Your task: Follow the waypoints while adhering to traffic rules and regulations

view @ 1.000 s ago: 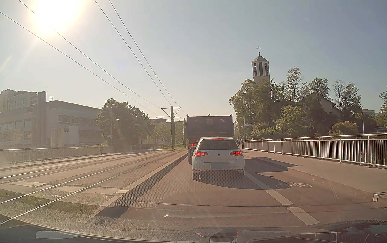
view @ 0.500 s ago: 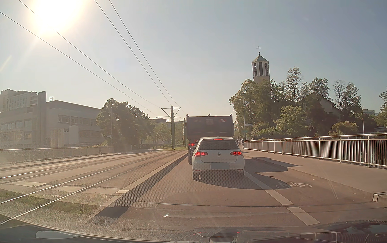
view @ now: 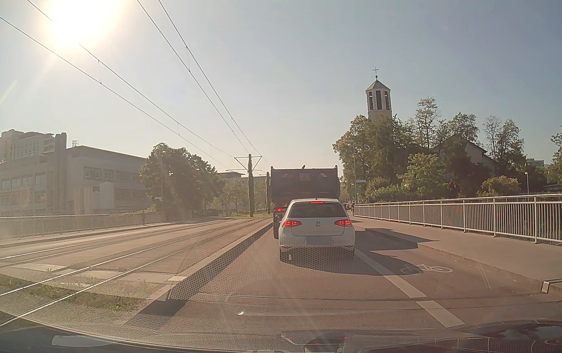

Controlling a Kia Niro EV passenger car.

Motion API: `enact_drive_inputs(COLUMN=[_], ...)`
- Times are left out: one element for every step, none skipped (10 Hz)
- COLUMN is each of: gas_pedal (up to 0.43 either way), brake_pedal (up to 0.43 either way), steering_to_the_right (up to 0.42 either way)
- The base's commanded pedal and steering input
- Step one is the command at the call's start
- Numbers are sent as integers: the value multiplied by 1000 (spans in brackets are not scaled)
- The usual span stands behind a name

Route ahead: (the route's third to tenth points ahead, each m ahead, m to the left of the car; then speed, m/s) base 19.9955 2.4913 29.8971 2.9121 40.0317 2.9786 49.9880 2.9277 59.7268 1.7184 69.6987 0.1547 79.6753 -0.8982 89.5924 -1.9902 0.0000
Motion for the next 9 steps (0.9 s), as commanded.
enact_drive_inputs(gas_pedal=[0,0,0,0,0,0,0,0,0], brake_pedal=[189,189,189,189,189,195,189,189,189], steering_to_the_right=[1,1,2,2,1,1,1,2,2])
